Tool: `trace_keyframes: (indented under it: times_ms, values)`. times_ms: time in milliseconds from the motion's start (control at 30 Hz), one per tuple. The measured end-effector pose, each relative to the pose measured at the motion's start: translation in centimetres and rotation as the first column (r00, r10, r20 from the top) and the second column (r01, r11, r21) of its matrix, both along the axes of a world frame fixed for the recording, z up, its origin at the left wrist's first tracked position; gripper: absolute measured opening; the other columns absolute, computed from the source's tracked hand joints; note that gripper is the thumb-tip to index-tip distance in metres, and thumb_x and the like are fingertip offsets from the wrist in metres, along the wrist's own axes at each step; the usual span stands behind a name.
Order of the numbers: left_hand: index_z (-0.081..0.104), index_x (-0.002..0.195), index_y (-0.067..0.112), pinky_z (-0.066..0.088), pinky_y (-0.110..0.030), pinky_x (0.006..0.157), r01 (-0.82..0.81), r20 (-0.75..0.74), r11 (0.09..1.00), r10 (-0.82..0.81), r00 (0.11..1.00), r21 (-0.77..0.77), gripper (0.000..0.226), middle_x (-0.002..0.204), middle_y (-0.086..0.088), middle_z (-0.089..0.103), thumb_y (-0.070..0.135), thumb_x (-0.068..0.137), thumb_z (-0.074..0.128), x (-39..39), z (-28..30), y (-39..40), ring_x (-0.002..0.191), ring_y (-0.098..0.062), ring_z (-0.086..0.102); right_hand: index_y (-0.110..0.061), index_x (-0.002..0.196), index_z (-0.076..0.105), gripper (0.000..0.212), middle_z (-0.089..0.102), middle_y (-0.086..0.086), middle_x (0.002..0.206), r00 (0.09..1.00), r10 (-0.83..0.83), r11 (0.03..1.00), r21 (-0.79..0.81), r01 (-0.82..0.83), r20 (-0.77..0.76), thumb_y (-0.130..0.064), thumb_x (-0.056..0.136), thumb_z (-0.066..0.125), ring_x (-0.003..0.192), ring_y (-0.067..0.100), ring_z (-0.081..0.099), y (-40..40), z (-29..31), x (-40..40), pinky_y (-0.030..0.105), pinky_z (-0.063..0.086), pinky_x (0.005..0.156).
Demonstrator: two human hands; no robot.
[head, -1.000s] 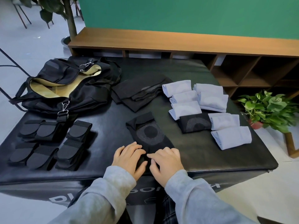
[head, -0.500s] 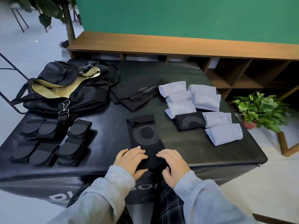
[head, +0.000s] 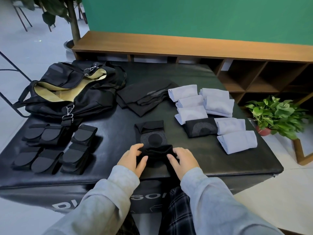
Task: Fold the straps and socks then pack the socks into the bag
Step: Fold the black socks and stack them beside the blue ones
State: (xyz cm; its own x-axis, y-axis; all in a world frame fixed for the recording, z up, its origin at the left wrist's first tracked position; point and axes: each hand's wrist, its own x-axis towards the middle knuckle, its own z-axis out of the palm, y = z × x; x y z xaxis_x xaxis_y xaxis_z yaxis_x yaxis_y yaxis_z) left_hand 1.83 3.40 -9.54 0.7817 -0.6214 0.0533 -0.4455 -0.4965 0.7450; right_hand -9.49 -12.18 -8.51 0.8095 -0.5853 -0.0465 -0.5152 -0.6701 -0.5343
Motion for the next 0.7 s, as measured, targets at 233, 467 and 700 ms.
trace_keyframes:
  times_ms: [233,467,700]
  values:
    - [0.038,0.135,0.022,0.035,-0.018,0.074,-0.074,-0.028,0.996,0.075,0.997,0.042,0.049,0.096,0.005,0.051,0.023,0.09,0.056,1.3,-0.5,-0.9,0.077,-0.005,0.046,-0.029,0.116,0.054,0.025,0.058,-0.016,0.104,0.995,-0.089,0.996,0.023,0.09,-0.047,-0.039,0.097,0.041,0.098,0.007,0.052,-0.3,0.5,1.3,0.026,0.043,0.082]
    - [0.058,0.104,0.025,0.039,-0.004,0.072,0.021,0.135,0.983,0.003,0.991,-0.181,0.046,0.102,0.02,0.045,-0.011,0.076,0.061,1.8,-1.2,-0.1,0.078,-0.007,0.05,-0.035,0.126,0.044,0.029,0.048,-0.016,0.106,0.997,-0.067,0.991,-0.118,0.062,-0.037,-0.037,0.097,0.041,0.097,0.007,0.052,-0.1,0.1,1.4,0.027,0.046,0.076]
    - [0.05,0.108,0.031,0.035,-0.038,0.084,0.239,0.387,0.971,-0.218,0.896,-0.007,0.04,0.131,0.012,0.048,0.038,0.069,0.049,2.1,-1.9,0.0,0.125,-0.015,0.035,-0.026,0.12,0.055,0.049,0.053,-0.008,0.129,0.979,0.193,0.934,-0.317,-0.164,0.064,-0.034,0.073,0.043,0.115,0.012,0.042,0.5,-1.4,0.8,0.028,0.038,0.088]
